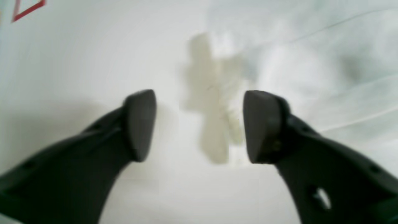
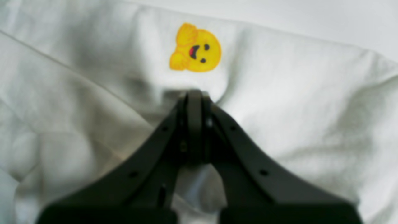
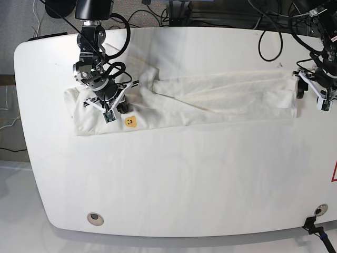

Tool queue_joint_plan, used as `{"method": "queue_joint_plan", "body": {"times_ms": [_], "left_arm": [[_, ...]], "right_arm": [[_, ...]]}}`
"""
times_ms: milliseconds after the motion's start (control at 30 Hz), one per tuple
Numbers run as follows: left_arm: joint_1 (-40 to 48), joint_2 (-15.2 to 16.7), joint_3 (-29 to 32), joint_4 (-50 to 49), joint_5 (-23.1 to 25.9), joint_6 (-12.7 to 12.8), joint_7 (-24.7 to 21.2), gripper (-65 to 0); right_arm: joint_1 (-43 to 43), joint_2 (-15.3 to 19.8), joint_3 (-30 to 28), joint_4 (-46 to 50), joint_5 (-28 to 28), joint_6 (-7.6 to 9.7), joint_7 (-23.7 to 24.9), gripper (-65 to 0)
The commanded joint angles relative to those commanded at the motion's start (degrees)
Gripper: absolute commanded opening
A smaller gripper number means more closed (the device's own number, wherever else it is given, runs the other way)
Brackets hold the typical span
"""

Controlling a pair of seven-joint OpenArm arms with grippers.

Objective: Fold the T-shirt properly
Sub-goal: 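Pull the strip end with the right gripper and spread the strip, then pinch the strip end with the left gripper beside the hem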

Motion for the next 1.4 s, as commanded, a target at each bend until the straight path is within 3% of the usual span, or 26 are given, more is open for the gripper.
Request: {"method": "queue_joint_plan", "body": {"times_ms": [200,433,600,1133,1400], "left_arm": [[0.18,-0.97,-2.02,-0.97,-8.53,0.0,5.8,-21.2],[-3.08,-2.55,-6.77,-13.98,-15.12,0.0,10.02,-21.2],[-3.69,-3.69,-6.51,-19.78,-20.48,0.0,10.11,-21.1],[-6.51,-4.04,0.18,-20.13,-21.1,0.0,10.2,-21.2],[-6.59,-3.96,3.6,-20.22,-23.65,0.0,10.2,-21.5]], "right_arm": [[0.0,0.0,-0.09,0.0,0.0,0.44,0.0,-65.0],[0.0,0.18,-0.35,0.0,0.0,0.44,0.0,-65.0],[-0.09,1.14,-0.44,-0.09,0.0,0.53,-0.09,-65.0],[0.0,2.02,-0.44,-3.16,0.18,0.53,0.09,-65.0],[0.0,2.02,-0.53,-3.16,0.35,0.53,0.09,-65.0]]}}
